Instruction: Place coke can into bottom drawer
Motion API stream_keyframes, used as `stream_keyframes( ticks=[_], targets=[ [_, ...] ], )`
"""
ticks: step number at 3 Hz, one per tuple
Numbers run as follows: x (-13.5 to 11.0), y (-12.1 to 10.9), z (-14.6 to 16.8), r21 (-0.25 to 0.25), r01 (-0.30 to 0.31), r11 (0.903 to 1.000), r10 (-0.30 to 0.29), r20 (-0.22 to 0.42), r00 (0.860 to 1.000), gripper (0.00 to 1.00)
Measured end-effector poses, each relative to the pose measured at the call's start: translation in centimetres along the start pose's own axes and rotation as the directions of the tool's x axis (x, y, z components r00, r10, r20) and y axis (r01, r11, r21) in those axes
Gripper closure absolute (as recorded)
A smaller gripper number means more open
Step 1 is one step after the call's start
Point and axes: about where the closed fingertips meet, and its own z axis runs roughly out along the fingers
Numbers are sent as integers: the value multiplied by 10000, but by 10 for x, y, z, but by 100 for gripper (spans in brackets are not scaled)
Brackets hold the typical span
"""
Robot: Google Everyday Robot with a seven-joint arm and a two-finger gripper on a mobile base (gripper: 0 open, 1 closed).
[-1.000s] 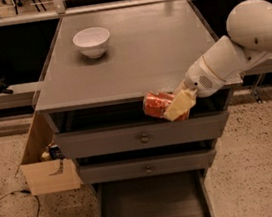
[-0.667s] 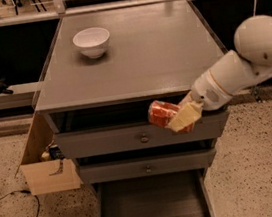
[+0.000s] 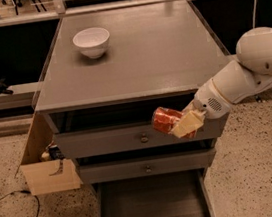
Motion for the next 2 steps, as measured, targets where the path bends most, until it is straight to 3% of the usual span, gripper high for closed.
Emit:
stream_keyframes(
  ticks=[1,2],
  targets=[
    [30,14,11,-154,-288,9995,289,70,9996,100],
    [92,46,35,-543,-912,9943,924,196,9955,100]
  ],
)
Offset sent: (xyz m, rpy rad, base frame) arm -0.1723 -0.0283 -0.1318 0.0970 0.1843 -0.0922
